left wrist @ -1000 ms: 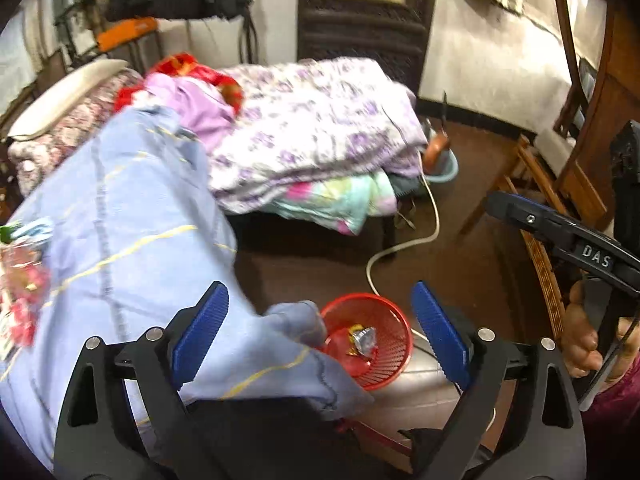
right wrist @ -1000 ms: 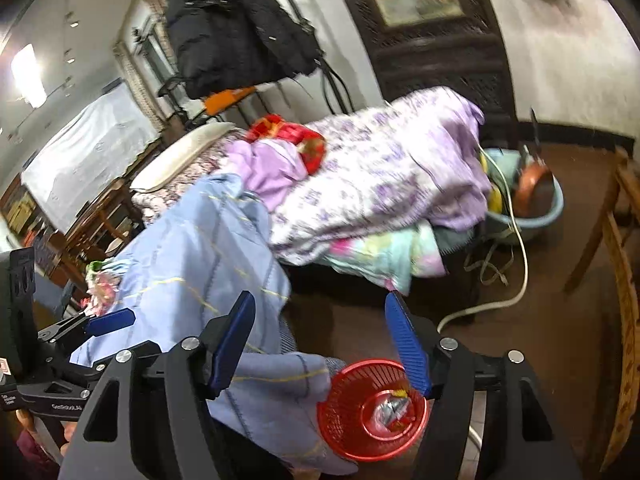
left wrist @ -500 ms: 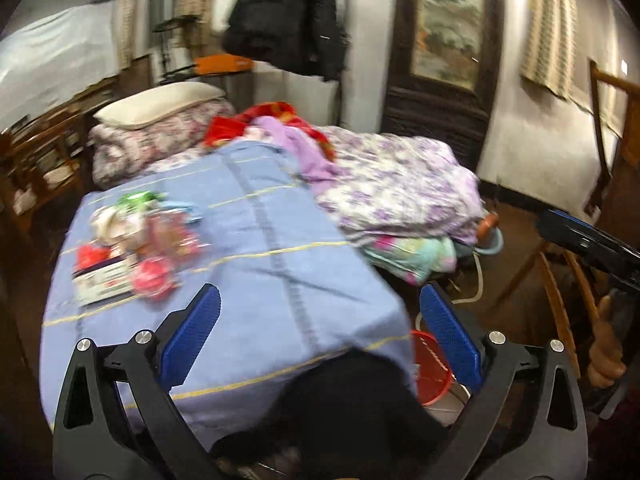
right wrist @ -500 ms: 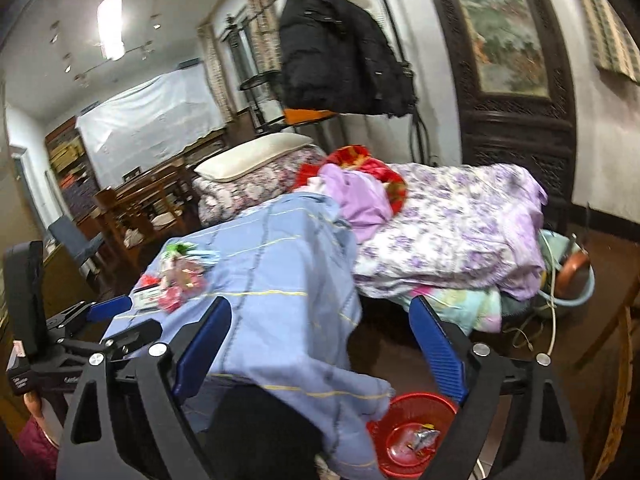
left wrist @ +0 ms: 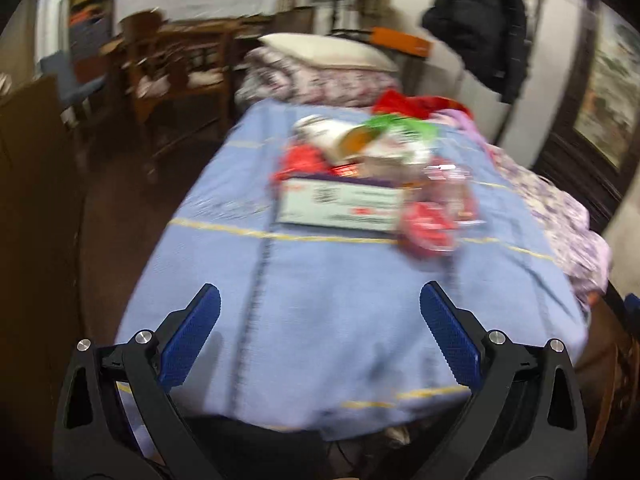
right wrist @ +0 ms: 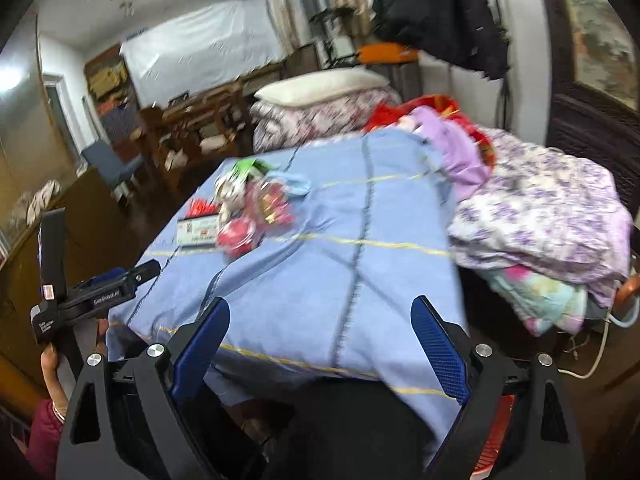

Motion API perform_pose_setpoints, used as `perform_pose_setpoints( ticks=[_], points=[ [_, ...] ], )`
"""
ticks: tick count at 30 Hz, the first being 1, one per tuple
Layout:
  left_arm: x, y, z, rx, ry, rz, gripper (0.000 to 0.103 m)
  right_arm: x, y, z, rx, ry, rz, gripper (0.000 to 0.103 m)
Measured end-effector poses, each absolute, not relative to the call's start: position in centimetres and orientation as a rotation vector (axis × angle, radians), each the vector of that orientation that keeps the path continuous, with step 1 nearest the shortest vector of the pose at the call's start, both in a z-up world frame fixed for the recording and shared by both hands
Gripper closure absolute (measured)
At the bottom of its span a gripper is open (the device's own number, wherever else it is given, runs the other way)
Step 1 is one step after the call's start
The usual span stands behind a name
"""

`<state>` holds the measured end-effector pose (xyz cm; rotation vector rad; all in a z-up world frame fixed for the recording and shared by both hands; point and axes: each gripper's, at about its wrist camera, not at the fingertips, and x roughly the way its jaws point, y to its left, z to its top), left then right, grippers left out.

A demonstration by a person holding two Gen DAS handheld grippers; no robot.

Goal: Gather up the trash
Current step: 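Move both tools back over the trash on the bed, then grasp the clear round tub with red contents with the right tool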

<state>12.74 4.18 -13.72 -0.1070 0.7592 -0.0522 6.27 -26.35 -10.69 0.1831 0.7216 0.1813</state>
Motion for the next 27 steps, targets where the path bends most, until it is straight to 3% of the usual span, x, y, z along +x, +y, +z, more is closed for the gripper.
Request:
perform_pose_setpoints(
  ticks=[13, 21, 24, 27],
  points=[
    [13.5, 6.5, -17.8, -0.081, 0.731, 0.037, 0.007, 15.0, -16.8, -13.5, 0.072, 0.784, 0.288, 0.013],
    [14.2, 5.1, -18.2, -0.022, 0.735, 0.073, 0.007, 20.5, -13.0, -14.9, 0.015, 0.81, 0.289, 0.022],
    [14.2, 5.1, -18.2, -0.017, 0.732, 0.074, 0.007, 22.1, -12.5, -15.9, 0.018, 0.844, 0.277, 0.03],
    [14.3, 5.2, -18.2, -0.014, 0.731, 0.072, 0.007, 23.1, -12.4, -16.8, 0.038, 0.868, 0.293, 0.05]
  ],
)
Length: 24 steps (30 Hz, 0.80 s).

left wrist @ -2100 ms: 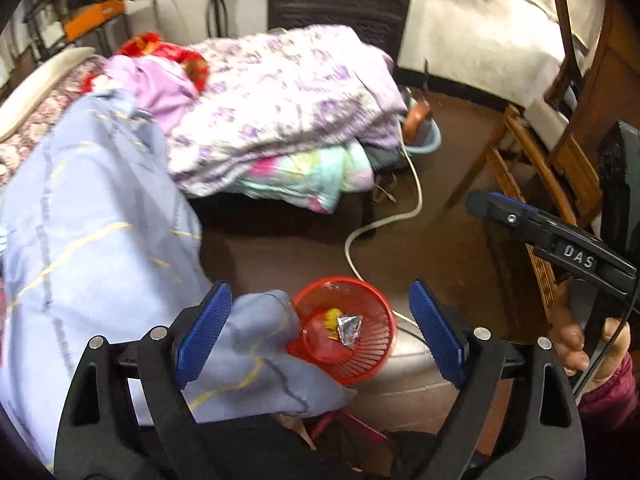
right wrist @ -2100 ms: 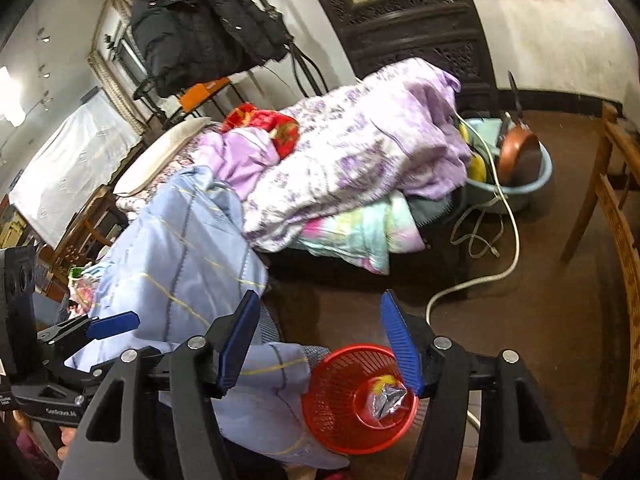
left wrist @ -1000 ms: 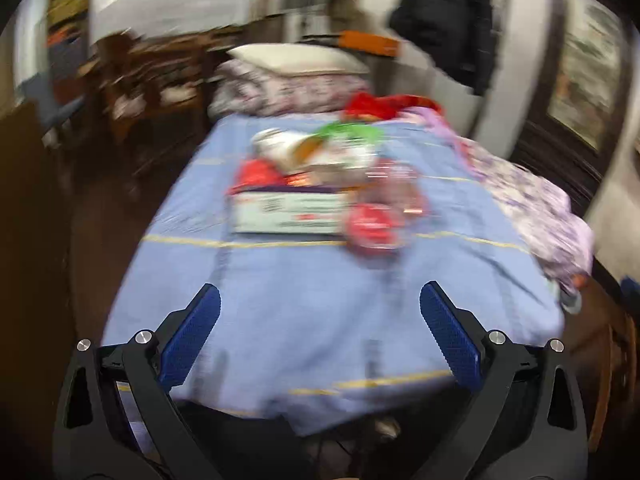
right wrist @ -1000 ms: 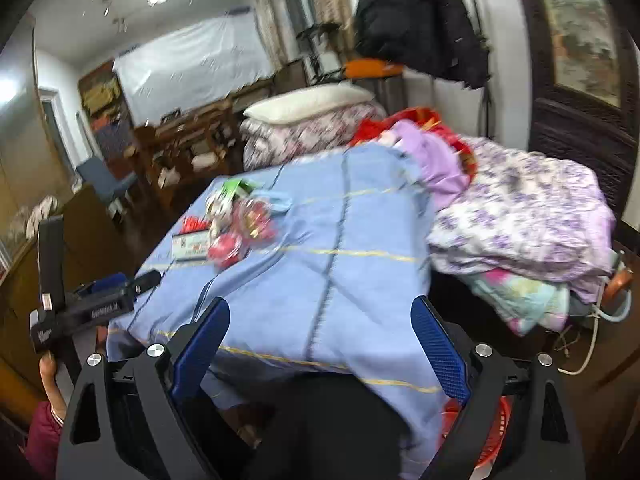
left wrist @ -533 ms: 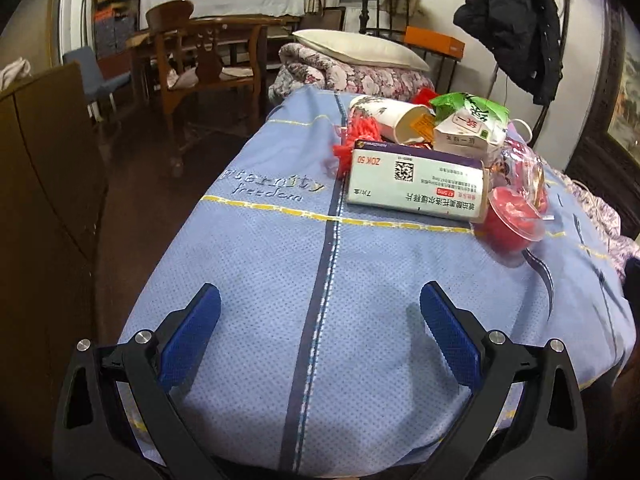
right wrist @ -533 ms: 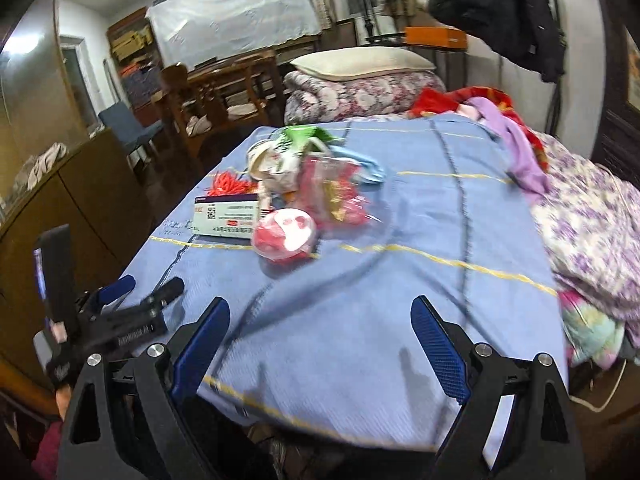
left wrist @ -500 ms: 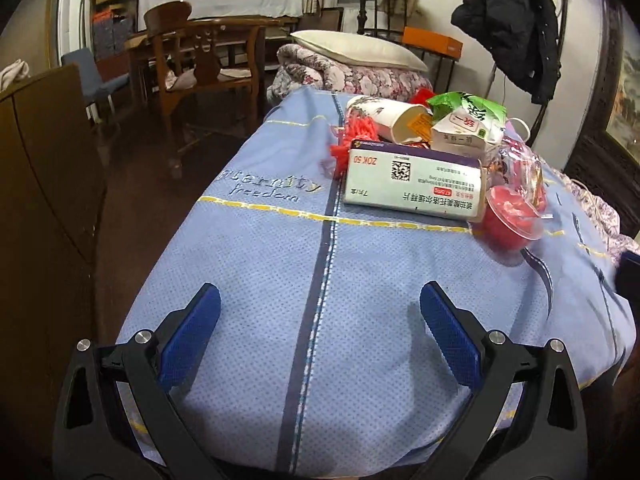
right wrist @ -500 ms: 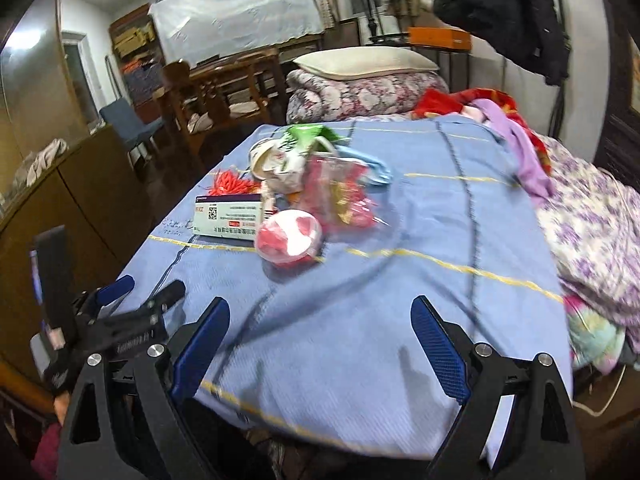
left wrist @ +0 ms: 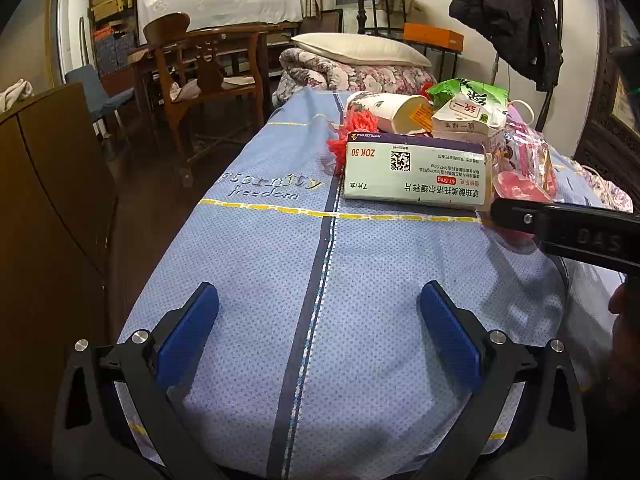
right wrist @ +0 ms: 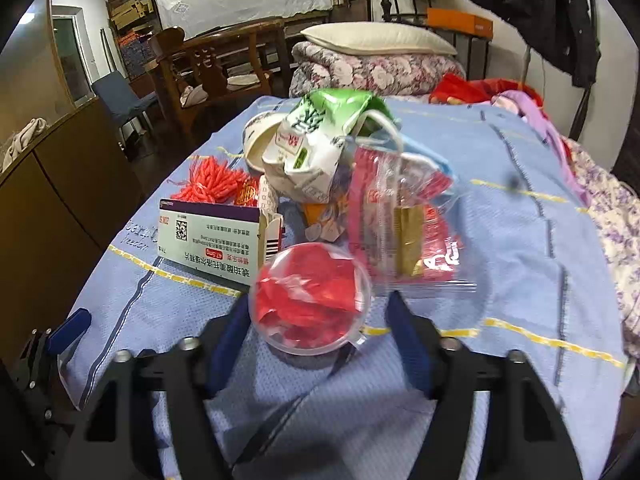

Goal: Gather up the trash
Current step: 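Grasp the clear round tub with red contents with the right tool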

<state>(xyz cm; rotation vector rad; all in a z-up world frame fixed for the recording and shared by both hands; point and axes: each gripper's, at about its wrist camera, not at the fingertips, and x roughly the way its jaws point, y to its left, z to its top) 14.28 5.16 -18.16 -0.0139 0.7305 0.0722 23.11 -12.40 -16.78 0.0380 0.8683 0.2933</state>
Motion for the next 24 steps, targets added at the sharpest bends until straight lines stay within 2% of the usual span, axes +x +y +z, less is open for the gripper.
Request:
perform_pose_setpoints(
  ticks=[8, 15, 19, 24],
  points=[
    [14.3, 5.2, -18.1, -0.022, 0.73, 0.067, 0.007, 17.9, -16.6, -15.4, 0.033, 0.709, 0.185, 0.05],
    [14.6, 4.9, -17.8, -0.021, 0.753, 0.066, 0.007, 17.8, -22.9, -18.0, 0.214, 0.744, 0.083, 0.049],
    [15.5, 5.1, -16.2, -0.111, 0.77, -0.056, 0.007, 17.2, -22.6, -18.5, 0.162, 0.697, 0.085, 0.049],
    [19.5, 2.7, -12.7, -0.074, 0.738, -0.088, 0.007, 16.9, -23.2, -18.8, 0.234, 0.678, 0.133, 0.047]
  ],
)
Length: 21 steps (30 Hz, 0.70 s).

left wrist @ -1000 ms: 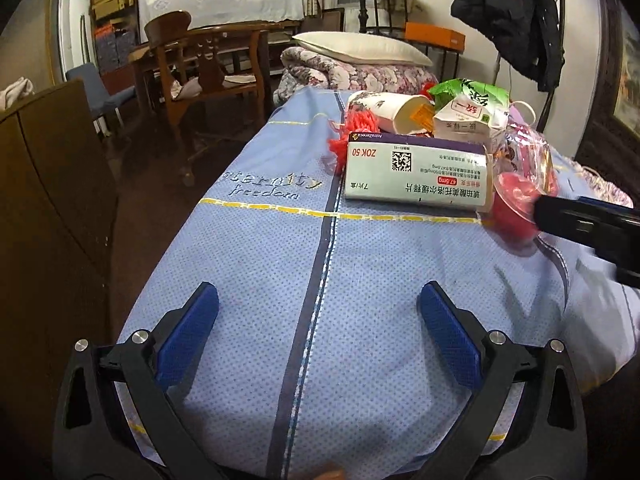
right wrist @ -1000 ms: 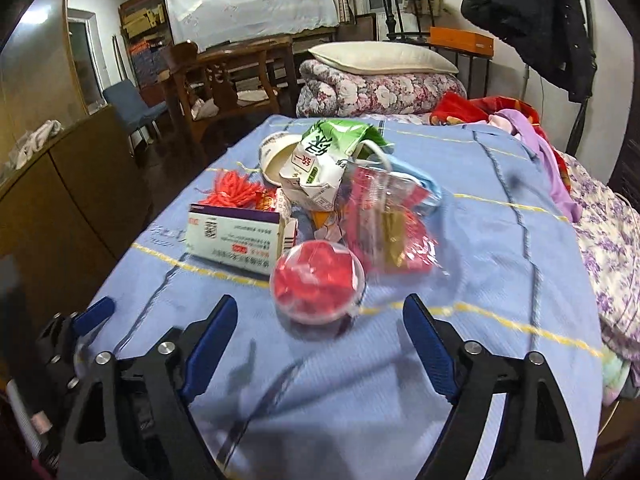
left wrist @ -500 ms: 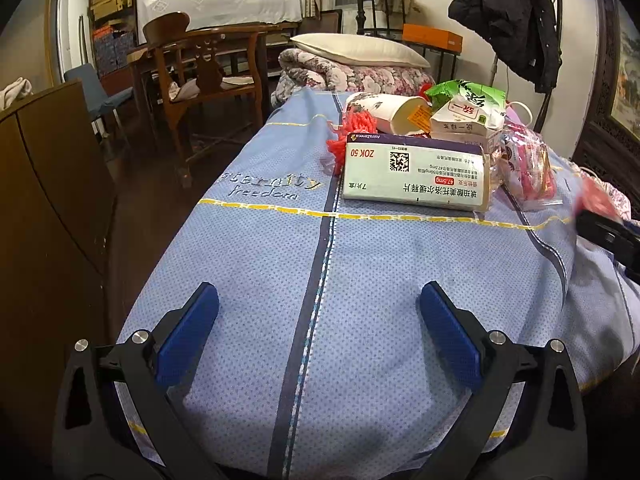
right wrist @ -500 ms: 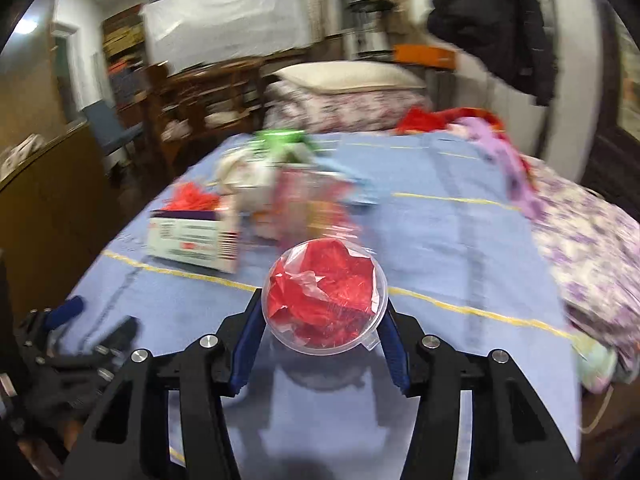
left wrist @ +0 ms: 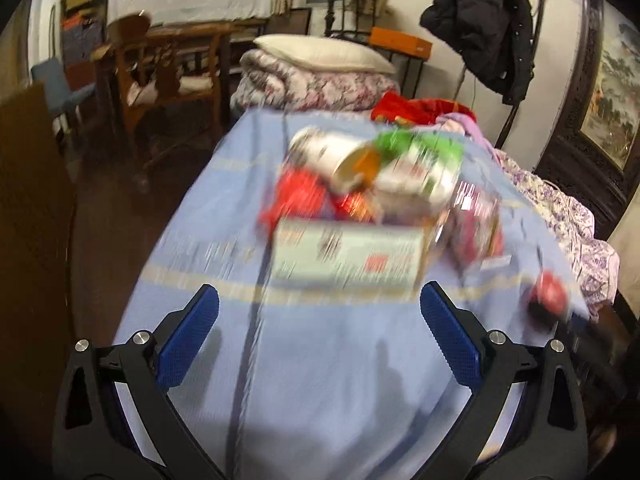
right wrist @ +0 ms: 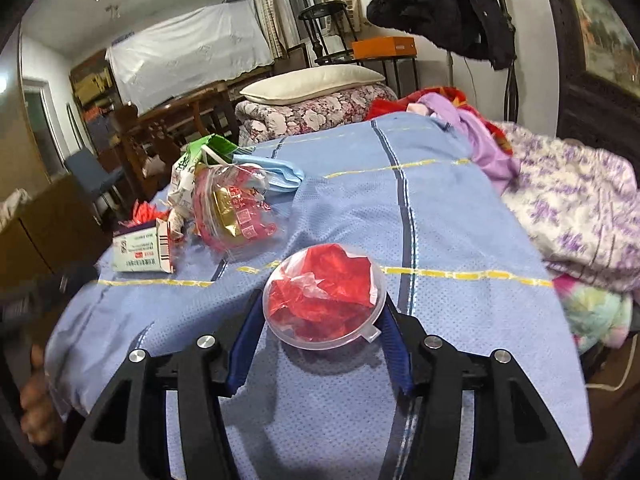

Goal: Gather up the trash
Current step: 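Grasp the clear round tub with red contents with the right tool, then grasp the white medicine box with the left tool while the right tool holds the tub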

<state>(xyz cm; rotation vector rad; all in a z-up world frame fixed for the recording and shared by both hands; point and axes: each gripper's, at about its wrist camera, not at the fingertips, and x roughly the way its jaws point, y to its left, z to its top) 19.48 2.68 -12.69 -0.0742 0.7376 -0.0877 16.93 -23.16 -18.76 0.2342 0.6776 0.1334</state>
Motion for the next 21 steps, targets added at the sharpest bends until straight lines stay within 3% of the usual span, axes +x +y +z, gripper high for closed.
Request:
perform_pose_setpoints(
  ticks=[5, 10, 21],
  points=[
    [24.3, -2.2, -11.3, 0.042, 0.742, -0.077, 0.007, 17.1, -23.9, -18.9, 0.292, 0.665, 0.166, 0.045],
    [26.5, -3.0, -14.5, 0.143, 0.847, 0.025, 0.007, 17.0, -24.0, -18.9, 0.307, 0.661, 0.179, 0.045],
    [16.9, 5.1, -15.2, 0.075, 0.919, 0.011, 0.007, 17.0, -24.5, -19.0, 0.347, 0.652, 0.19, 0.044]
  ],
)
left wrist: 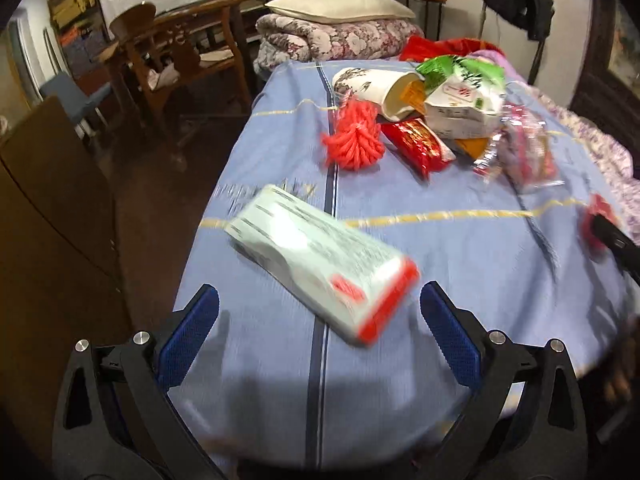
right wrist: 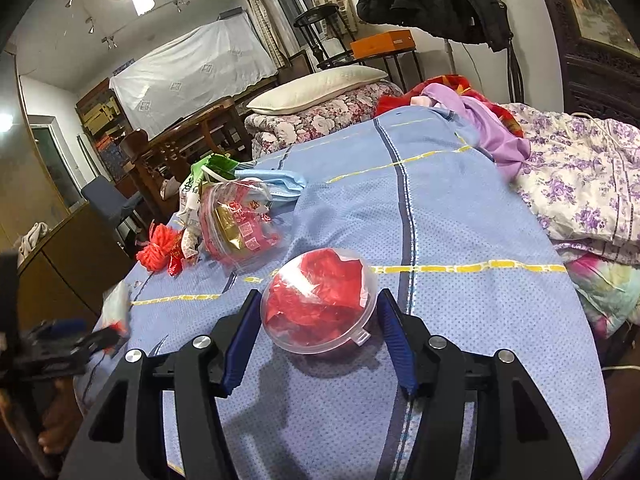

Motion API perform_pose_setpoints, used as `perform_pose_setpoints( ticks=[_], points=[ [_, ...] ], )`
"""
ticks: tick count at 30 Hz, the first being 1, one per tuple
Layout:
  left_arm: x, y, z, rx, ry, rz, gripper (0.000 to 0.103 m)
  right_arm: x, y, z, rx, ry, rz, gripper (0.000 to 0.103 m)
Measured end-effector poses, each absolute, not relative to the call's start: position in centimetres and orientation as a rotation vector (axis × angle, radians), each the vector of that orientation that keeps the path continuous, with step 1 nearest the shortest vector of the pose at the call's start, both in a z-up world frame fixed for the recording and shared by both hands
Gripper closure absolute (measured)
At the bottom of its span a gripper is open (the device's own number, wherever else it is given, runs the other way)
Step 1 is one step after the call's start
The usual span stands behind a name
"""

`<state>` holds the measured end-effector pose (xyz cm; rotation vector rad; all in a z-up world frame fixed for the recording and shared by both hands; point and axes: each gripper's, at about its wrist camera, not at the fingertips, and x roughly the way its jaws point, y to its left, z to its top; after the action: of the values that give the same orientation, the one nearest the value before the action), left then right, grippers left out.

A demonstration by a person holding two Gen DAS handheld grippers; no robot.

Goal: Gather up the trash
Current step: 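Grasp the white medicine box with the left tool while the right tool holds the tub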

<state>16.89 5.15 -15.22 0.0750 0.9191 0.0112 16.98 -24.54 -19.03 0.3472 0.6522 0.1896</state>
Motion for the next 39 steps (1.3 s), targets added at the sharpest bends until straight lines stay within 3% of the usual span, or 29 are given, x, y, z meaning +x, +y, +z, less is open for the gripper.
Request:
perform_pose_setpoints(
  ticks=[7, 16, 18, 20, 22, 25, 30, 32, 34, 39],
  points=[
    [17.6, 4.8, -13.9, 0.003, 0.885, 0.005, 0.007, 16.9, -25.0, -19.0, 0.366, 0.646, 0.192, 0.041],
    [20.5, 6.2, -17.0, -0.024, 0.949, 0.174, 0.009, 16.9, -25.3, -19.2, 0.388, 0.642, 0.203, 0.039],
    [20.1, 6.4, -16.9, -0.051, 0.925, 0.148, 0.021, 16.9, -25.4, -19.2, 0.397, 0.642, 0.207, 0.039],
    [19.6, 6.1, -16.5, -0.046, 0.886, 0.098, 0.045, 16.9, -25.6, -19.2, 0.4, 0.642, 0.209, 0.039],
    [19.3, 5.3, -16.5, -0.034, 0.876, 0.043, 0.055, 16.9, -25.5, -19.2, 0.4, 0.642, 0.209, 0.039],
    [19.1, 4.4, -16.5, -0.024, 0.861, 0.008, 0.061, 16.9, -25.6, -19.2, 0.399, 0.641, 0.208, 0.039],
    [18.9, 3.8, -16.5, -0.01, 0.857, 0.007, 0.059, 16.9, -25.6, -19.2, 0.398, 0.641, 0.211, 0.038],
    [19.2, 4.3, -16.5, -0.036, 0.863, 0.004, 0.041, 16.9, -25.6, -19.2, 0.4, 0.641, 0.213, 0.038],
    [19.9, 4.9, -16.4, -0.049, 0.858, 0.03, 0.029, 16.9, -25.6, -19.2, 0.401, 0.64, 0.211, 0.038],
    [21.5, 6.0, -16.3, -0.112, 0.874, 0.082, 0.029, 16.9, -25.7, -19.2, 0.397, 0.64, 0.209, 0.038]
  ],
)
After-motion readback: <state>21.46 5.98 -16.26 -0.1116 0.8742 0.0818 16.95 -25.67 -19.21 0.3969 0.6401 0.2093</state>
